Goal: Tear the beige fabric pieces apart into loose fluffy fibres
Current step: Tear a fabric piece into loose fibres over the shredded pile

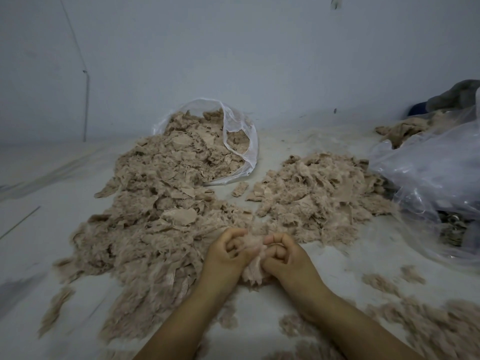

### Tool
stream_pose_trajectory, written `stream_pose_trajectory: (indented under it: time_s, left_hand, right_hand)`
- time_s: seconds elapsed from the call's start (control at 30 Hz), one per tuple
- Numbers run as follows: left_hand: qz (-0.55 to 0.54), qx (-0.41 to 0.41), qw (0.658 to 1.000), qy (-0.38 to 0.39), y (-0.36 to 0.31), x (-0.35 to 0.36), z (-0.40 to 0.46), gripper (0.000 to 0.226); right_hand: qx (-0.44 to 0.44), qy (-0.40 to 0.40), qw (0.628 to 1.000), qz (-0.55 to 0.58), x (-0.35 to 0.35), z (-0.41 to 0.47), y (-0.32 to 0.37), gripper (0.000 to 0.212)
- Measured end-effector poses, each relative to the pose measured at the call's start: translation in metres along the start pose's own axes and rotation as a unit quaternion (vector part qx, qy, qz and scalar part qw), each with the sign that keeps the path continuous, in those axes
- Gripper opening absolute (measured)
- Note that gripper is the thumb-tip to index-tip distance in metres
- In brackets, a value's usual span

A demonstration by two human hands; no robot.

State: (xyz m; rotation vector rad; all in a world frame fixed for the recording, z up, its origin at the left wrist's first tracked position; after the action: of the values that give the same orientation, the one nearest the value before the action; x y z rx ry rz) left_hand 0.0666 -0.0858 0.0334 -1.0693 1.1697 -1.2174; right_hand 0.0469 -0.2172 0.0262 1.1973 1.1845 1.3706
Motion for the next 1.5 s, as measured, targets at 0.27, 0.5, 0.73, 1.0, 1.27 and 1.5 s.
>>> stream_pose_trajectory:
  time_s: [0.27,0.5,0.73,1.0,1.27,1.5]
  left_hand:
    - [0.012,0.057,0.998,0.024,-0.011,0.004,-0.003,0.018]
    - [0.038,0.119,0.991,-0.058,-0.029,-0.044,0.01,0.022]
    - [0.505,0.231,0.829,0.066,-0.017,-0.048,0.017,0.022]
    - [0.574,0.093,0.811,0.069,0.016,-0.053,0.028,0.041]
    - [0.357,0.073,0.929,0.065,0.006,-0.042,0.024,0.038]
    - [0.591,0.076,0.803,0.028,0.012,-0.05,0.023,0.035]
  right_hand:
    - [-0.01,-0.019,0.999,-0.03,0.0,-0.004,0.003,0.009]
    - [0.025,-0.176,0.956,0.234,-0.04,0.014,0.013,0.02]
    - [-0.154,0.118,0.888,-0.416,0.019,-0.003,0.006,0.032]
    - [-0.18,0.24,0.759,-0.579,-0.018,-0.047,-0.011,0.063]
    - [-0.213,0.174,0.828,-0.488,0.028,-0.017,0.014,0.05]
    - [-0.239,0.203,0.823,-0.473,0.025,-0.031,-0.003,0.041]
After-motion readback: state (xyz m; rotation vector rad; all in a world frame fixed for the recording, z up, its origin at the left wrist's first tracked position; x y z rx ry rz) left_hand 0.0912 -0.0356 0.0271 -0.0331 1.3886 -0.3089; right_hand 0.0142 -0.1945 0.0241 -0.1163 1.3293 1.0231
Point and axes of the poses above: each hand's wrist, its own z-axis towards the middle knuckle, its own x-axis out of the palm, y = z × x, the point moved 6 cm from there along z, towards the middle knuckle, and after that the axes turned 2 degrees about -x, right-handed, at the moved point
